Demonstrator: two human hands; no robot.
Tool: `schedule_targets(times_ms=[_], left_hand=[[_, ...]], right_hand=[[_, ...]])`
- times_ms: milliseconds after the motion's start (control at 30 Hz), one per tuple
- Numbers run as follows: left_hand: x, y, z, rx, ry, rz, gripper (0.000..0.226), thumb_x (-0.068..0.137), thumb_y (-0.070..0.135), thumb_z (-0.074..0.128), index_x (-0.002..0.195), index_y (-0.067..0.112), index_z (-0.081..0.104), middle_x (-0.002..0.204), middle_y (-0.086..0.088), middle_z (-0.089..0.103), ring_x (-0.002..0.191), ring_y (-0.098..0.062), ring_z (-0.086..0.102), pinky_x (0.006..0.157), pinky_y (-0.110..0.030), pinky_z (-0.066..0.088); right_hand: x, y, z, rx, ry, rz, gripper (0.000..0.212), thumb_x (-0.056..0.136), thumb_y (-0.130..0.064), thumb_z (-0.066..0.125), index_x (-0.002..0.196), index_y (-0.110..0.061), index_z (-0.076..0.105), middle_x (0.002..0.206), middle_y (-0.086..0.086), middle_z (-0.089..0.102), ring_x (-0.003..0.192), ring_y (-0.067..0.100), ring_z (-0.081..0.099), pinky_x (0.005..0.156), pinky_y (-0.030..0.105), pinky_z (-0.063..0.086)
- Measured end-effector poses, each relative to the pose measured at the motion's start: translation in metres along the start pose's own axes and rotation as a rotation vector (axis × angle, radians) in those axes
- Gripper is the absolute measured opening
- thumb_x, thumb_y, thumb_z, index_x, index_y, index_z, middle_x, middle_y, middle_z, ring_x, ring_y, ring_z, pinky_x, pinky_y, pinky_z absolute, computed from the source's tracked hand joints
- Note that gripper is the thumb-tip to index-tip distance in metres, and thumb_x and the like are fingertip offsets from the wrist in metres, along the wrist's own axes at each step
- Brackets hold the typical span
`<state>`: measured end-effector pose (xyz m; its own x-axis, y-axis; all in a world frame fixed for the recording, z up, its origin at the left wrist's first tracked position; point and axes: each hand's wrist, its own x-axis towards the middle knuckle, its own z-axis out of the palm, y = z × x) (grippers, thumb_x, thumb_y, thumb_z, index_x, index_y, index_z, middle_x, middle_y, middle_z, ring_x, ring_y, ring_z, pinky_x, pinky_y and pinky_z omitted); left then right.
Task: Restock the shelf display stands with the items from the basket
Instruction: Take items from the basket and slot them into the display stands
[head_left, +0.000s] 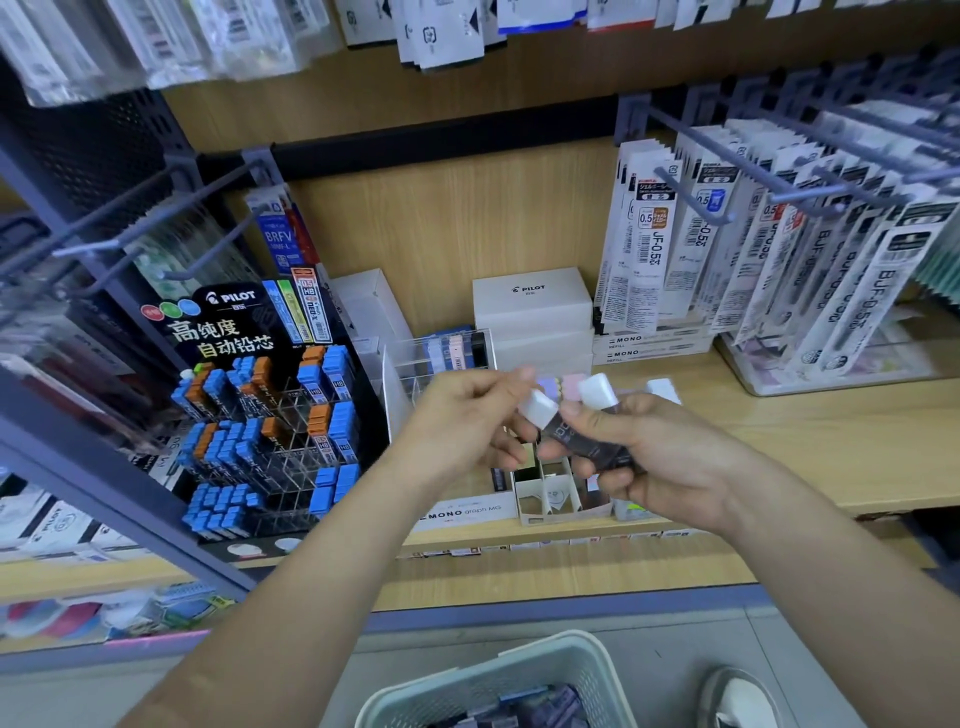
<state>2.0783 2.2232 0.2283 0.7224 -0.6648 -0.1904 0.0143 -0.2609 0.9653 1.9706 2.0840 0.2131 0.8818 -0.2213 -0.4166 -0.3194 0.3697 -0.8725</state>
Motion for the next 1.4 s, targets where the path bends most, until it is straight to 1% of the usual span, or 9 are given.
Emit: schedule_targets(times_ms=[267, 367, 533, 733, 833, 967, 1100, 1233, 1400], left_hand=[[0.003, -0.002, -0.004, -0.147, -0.043, 0.082, 0.017, 0.094, 0.012, 0.053, 0.092, 0.006, 0.069, 0.073, -0.006, 0.068, 0.063, -0.010, 0.063, 0.063, -0.019, 0.056], [0.004, 0.006, -0.006, -0.099, 0.038, 0.146, 0.013, 0.091, 0.006, 0.057, 0.093, 0.007, 0.069, 0.070, -0.005, 0.070, 0.061, -0.011, 0.064, 0.063, -0.021, 0.057], [0.011, 0.015, 0.028, 0.108, 0.083, 0.244, 0.009, 0.081, 0.008, 0.072, 0.079, 0.017, 0.073, 0.066, -0.009, 0.070, 0.056, -0.013, 0.060, 0.060, -0.028, 0.054], [0.033, -0.005, 0.082, 0.496, 0.024, 0.354, 0.013, 0.086, 0.014, 0.068, 0.078, 0.023, 0.072, 0.067, -0.005, 0.066, 0.062, -0.027, 0.059, 0.075, -0.037, 0.056], [0.046, -0.007, 0.092, 0.701, 0.074, 0.405, 0.006, 0.086, 0.023, 0.067, 0.085, 0.027, 0.071, 0.077, -0.001, 0.067, 0.073, -0.019, 0.058, 0.078, -0.031, 0.052], [0.073, 0.004, 0.094, 0.735, 0.181, 0.420, 0.012, 0.084, 0.025, 0.070, 0.093, 0.021, 0.075, 0.091, 0.004, 0.073, 0.083, -0.014, 0.063, 0.074, -0.022, 0.046], [0.097, 0.006, 0.103, 0.853, 0.109, 0.376, 0.019, 0.083, 0.022, 0.071, 0.100, 0.017, 0.075, 0.103, -0.002, 0.072, 0.097, -0.019, 0.063, 0.085, -0.027, 0.048], [0.111, 0.009, 0.106, 0.894, 0.099, 0.339, 0.014, 0.076, 0.024, 0.077, 0.090, 0.020, 0.074, 0.089, 0.000, 0.072, 0.089, -0.020, 0.065, 0.082, -0.031, 0.052], [0.115, 0.015, 0.105, 0.925, 0.075, 0.326, 0.016, 0.071, 0.025, 0.081, 0.084, 0.022, 0.074, 0.084, 0.001, 0.072, 0.084, -0.018, 0.065, 0.080, -0.031, 0.053]], right_hand=[[-0.003, -0.009, -0.003, -0.086, 0.156, -0.004, 0.041, 0.095, -0.051, 0.050, 0.102, -0.012, 0.061, 0.075, 0.013, 0.069, 0.038, 0.009, 0.024, 0.036, 0.015, 0.014], [-0.009, -0.023, -0.028, 0.067, 0.347, -0.069, 0.021, 0.099, -0.038, 0.048, 0.093, -0.018, 0.053, 0.074, 0.011, 0.064, 0.036, 0.011, 0.024, 0.036, 0.015, 0.014], [-0.024, -0.028, -0.069, 0.157, 0.574, -0.216, 0.007, 0.098, -0.021, 0.055, 0.094, -0.016, 0.055, 0.071, 0.004, 0.056, 0.054, 0.015, 0.049, 0.056, 0.028, 0.044], [-0.028, -0.023, -0.088, 0.142, 0.618, -0.217, 0.012, 0.101, -0.014, 0.049, 0.097, -0.013, 0.061, 0.076, 0.004, 0.058, 0.065, 0.015, 0.061, 0.068, 0.031, 0.049], [-0.029, -0.019, -0.093, 0.115, 0.626, -0.245, 0.017, 0.099, -0.006, 0.052, 0.089, -0.019, 0.057, 0.079, 0.006, 0.063, 0.065, 0.015, 0.067, 0.066, 0.030, 0.048], [-0.029, -0.014, -0.101, 0.146, 0.622, -0.244, 0.017, 0.097, -0.006, 0.055, 0.088, -0.021, 0.056, 0.083, 0.008, 0.068, 0.071, 0.018, 0.069, 0.066, 0.030, 0.049], [-0.026, -0.012, -0.108, 0.180, 0.609, -0.234, 0.013, 0.097, -0.006, 0.054, 0.093, -0.018, 0.057, 0.092, 0.013, 0.069, 0.076, 0.021, 0.071, 0.067, 0.033, 0.053], [-0.023, -0.009, -0.112, 0.211, 0.572, -0.224, 0.014, 0.098, -0.001, 0.052, 0.105, -0.010, 0.059, 0.099, 0.013, 0.064, 0.075, 0.021, 0.070, 0.064, 0.034, 0.054], [-0.023, -0.007, -0.108, 0.197, 0.519, -0.232, 0.014, 0.096, 0.002, 0.053, 0.092, -0.009, 0.061, 0.082, 0.010, 0.065, 0.070, 0.020, 0.070, 0.064, 0.034, 0.054]])
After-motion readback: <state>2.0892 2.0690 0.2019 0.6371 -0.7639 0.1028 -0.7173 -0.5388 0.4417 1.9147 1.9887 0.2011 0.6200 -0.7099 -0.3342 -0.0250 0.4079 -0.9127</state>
